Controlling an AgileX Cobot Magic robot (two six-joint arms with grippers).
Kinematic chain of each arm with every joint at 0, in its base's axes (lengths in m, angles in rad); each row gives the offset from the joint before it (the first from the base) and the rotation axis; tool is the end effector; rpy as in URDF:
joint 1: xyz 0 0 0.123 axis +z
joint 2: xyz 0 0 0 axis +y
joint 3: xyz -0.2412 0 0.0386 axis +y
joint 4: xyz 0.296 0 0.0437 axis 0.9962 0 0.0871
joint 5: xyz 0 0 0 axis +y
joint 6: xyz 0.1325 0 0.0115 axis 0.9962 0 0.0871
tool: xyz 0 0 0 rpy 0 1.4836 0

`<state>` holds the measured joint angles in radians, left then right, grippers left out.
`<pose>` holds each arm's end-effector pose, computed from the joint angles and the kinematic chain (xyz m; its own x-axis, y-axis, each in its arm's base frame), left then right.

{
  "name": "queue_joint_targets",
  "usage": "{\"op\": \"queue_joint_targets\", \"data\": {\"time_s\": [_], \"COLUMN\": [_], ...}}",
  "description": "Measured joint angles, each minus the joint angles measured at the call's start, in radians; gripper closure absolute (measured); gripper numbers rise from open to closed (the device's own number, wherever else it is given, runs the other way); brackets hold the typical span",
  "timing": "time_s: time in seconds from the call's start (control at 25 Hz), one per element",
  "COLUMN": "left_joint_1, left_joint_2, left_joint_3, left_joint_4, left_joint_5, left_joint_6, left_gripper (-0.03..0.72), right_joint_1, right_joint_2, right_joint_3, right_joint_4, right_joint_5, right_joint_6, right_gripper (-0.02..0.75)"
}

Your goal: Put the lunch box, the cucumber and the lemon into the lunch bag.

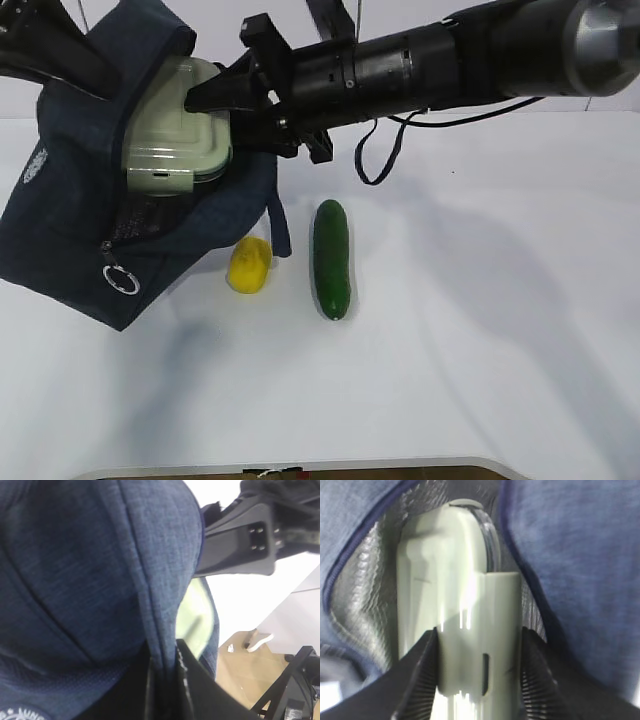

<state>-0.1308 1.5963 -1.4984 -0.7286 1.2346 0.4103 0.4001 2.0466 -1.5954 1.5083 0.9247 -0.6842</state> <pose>0.3722 -0.1333 0.2835 -0.8509 0.2090 -0.4820 0.4685 0.7168 -0.5164 0.4216 0.2934 0.1953 -0.9149 0.0758 -0.3964 -0.3553 0.3146 0.8802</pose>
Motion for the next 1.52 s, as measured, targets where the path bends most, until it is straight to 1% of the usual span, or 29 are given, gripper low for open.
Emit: {"op": "queue_joint_targets", "data": {"time_s": [0.12, 0.24, 0.4, 0.6, 1.08, 1.52], "left_joint_1": [0.000, 0.000, 0.000, 0.000, 0.000, 0.000], "left_joint_2": [0.019, 0.031, 0.048, 0.086, 0.170, 0.201], "left_joint_3": [0.000, 0.000, 0.000, 0.000, 0.000, -0.002], "left_joint_4": [0.000, 0.002, 0.030, 0.036, 0.038, 0.032], "left_joint_5": [-0.003, -0.007, -0.007, -0.008, -0.039, -0.044], "left_joint_6": [0.000, 0.004, 0.007, 0.007, 0.029, 0.033], "left_gripper": [0.677, 0.677, 0.677, 0.677, 0.677, 0.677], "right_joint_1": [0.024, 0.043, 0.061, 0.070, 0.077, 0.080], "right_joint_2": [0.032, 0.079, 0.121, 0.171, 0.253, 0.259], "right_joint_3": [-0.003, -0.040, -0.080, -0.088, -0.102, -0.103], "right_joint_4": [0.056, 0.102, 0.115, 0.137, 0.145, 0.139], "right_joint_5": [-0.052, -0.072, -0.074, -0.078, -0.122, -0.180], "right_joint_6": [-0.026, -0.048, -0.053, -0.055, -0.055, -0.056], "right_gripper": [0.371, 0.371, 0.371, 0.371, 0.372, 0.371]}}
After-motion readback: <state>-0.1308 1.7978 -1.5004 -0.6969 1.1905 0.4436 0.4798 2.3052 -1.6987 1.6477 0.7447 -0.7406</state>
